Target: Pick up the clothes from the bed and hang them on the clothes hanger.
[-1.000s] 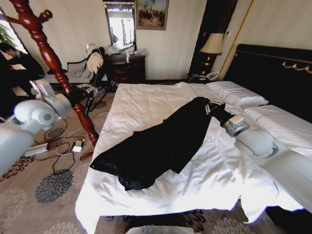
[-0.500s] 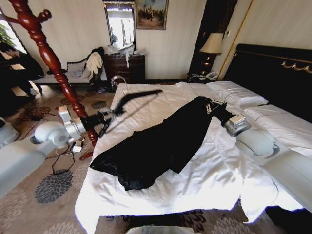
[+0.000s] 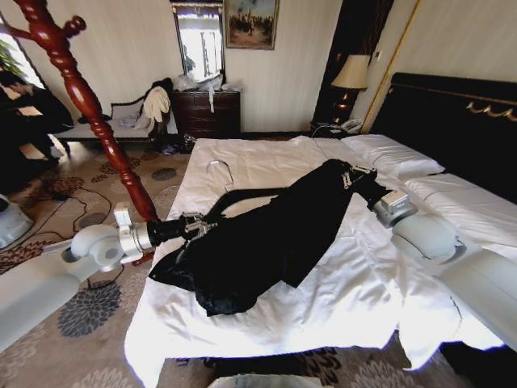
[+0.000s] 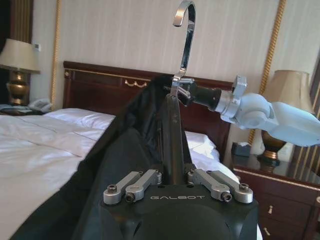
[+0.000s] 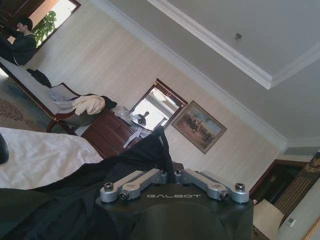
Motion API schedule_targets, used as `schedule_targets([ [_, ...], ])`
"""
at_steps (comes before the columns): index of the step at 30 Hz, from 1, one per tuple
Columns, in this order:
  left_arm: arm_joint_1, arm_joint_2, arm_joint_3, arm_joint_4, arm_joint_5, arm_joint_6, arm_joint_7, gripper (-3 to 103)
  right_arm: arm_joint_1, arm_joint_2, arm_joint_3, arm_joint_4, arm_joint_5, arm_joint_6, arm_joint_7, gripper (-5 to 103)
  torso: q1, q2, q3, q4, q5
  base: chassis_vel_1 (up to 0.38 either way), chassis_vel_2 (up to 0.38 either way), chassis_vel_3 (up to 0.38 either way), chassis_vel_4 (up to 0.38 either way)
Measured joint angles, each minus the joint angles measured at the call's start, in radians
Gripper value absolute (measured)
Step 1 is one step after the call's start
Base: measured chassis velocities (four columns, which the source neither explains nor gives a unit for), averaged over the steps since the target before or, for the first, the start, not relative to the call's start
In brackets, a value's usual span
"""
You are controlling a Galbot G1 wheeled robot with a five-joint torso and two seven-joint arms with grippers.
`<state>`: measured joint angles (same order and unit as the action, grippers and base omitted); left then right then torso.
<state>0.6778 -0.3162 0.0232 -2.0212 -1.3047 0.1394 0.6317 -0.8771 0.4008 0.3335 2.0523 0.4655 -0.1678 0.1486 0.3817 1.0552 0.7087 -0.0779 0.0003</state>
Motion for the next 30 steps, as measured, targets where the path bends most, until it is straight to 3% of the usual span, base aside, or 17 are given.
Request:
schedule_targets([
  [4,-0.081,-0.057,0.094,0.017,0.031,0.012,-0.032,15,0.001,0.005,0.0,0.016,0.013,-0.013,0.01,0,0.0,0.0,0.0,-0.0005,-0.0003,0.0,0.0,0.0,0.0],
  [8,-0.124,-0.071,0.147,0.037,0.035,0.016,-0.051,15,-0.002,0.001,0.007,0.023,0.015,-0.015,0.011,0,0.0,0.0,0.0,0.0002,-0.0001,0.0,0.0,0.0,0.0],
  [10,-0.181,-0.094,0.22,0.06,0.041,0.018,-0.072,15,-0.005,0.0,0.016,0.029,0.019,-0.015,0.012,0,0.0,0.0,0.0,0.0,-0.0003,0.0,0.0,0.0,0.0],
  [24,-0.243,-0.251,0.307,0.171,0.05,0.031,-0.19,15,-0.008,0.007,0.012,0.067,0.028,-0.017,0.011,0,0.0,0.0,0.0,-0.0001,-0.0002,0.0,0.0,0.0,0.0],
  [30,-0.272,-0.293,0.343,0.201,0.06,0.041,-0.211,15,0.001,0.005,0.012,0.12,0.042,-0.033,0.012,0,0.0,0.0,0.0,-0.0001,-0.0003,0.0,0.0,0.0,0.0],
])
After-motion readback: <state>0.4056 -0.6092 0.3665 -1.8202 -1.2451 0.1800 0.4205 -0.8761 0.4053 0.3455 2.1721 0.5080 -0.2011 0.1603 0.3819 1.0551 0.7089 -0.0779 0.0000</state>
